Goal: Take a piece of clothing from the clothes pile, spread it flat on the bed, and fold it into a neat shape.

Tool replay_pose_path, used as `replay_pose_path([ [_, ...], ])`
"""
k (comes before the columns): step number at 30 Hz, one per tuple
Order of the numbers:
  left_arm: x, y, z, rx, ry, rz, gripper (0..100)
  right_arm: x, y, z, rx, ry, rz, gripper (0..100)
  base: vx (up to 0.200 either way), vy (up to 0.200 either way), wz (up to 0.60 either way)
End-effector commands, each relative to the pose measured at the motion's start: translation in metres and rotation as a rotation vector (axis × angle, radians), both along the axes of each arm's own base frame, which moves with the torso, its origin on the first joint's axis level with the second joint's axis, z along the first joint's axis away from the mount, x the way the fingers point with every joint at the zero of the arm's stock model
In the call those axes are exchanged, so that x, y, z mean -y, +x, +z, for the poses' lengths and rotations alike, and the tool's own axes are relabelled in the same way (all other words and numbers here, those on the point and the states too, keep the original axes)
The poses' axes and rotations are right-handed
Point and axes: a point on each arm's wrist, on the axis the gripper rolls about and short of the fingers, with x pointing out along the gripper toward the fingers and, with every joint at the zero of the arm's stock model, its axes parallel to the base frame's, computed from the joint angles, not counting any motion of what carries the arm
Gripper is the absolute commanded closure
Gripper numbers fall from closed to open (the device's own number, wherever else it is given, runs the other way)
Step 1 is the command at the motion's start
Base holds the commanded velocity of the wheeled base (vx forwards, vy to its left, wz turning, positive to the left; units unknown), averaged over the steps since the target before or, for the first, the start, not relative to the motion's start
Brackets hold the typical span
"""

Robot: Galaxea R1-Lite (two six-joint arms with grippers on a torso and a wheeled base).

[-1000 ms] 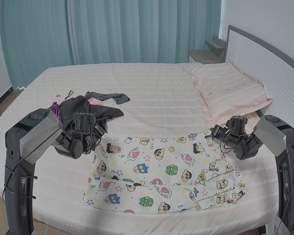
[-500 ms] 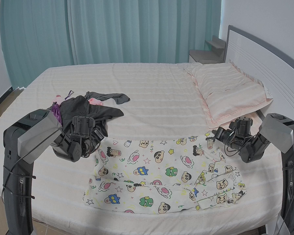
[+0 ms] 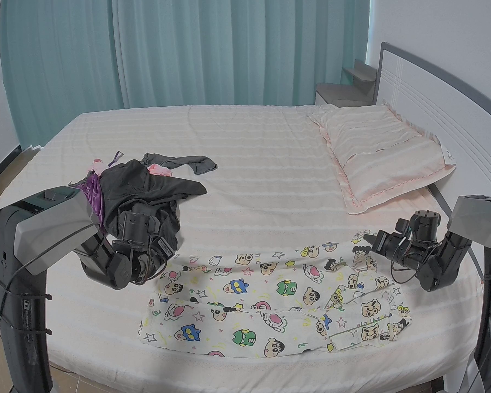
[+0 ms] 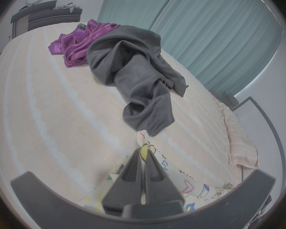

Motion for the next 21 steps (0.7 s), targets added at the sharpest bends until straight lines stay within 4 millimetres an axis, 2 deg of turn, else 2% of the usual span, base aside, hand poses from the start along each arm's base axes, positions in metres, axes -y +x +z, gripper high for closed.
replay_pose_path([
  [1, -0.001, -0.027, -0.003, -0.040, 0.013, -0.017, 100, 0.008, -0.031, -0.008, -0.032, -0.041, 0.037, 100, 0.000, 0.000, 0.00],
  [6, -0.005, -0.051, -0.019, -0.083, 0.067, -0.061, 100, 0.007, -0.055, -0.020, -0.052, -0.087, 0.081, 100, 0.000, 0.000, 0.00],
  [9, -0.003, -0.063, -0.025, -0.082, 0.075, -0.080, 100, 0.009, -0.063, -0.024, -0.071, -0.105, 0.085, 100, 0.000, 0.000, 0.00],
  [15, -0.004, -0.075, -0.037, -0.101, 0.095, -0.101, 100, 0.009, -0.085, -0.031, -0.127, -0.172, 0.126, 100, 0.000, 0.000, 0.00],
  [21, -0.006, -0.083, -0.040, -0.117, 0.099, -0.103, 100, 0.010, -0.094, -0.030, -0.126, -0.188, 0.132, 100, 0.000, 0.000, 0.00],
])
